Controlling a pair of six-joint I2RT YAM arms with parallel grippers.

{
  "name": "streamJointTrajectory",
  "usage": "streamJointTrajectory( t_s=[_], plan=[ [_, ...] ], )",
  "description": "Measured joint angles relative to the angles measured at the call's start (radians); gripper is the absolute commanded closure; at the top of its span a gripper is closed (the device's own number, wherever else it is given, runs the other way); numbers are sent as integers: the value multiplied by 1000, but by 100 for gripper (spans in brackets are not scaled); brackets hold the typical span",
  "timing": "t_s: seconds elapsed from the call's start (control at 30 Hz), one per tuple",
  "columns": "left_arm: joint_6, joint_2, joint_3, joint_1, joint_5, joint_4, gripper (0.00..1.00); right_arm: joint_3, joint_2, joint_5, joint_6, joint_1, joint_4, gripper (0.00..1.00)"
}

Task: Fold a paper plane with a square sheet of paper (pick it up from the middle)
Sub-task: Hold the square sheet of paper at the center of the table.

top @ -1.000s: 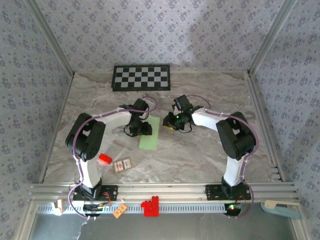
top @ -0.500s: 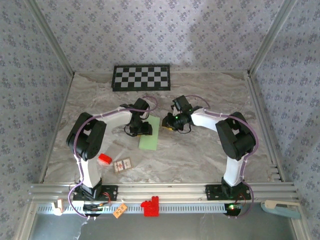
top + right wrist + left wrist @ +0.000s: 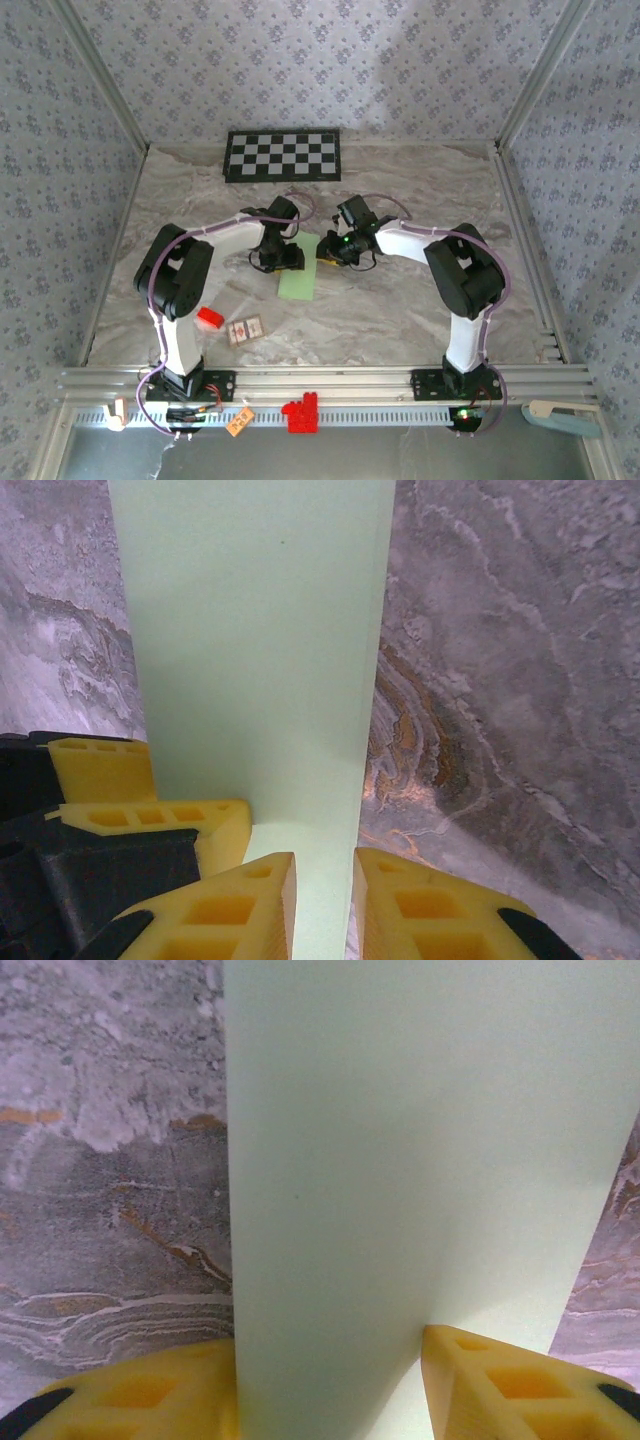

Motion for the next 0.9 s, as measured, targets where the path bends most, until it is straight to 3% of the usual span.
streamJointTrajectory(
  t_s=[0.5,0.9],
  plan=[
    [-9,13,0,0,-4,0,52,-11,3,10,6,-3,26,80],
    [-13,12,0,0,-11,0,50,-83,-125,77,9,-89,37,80]
  ],
)
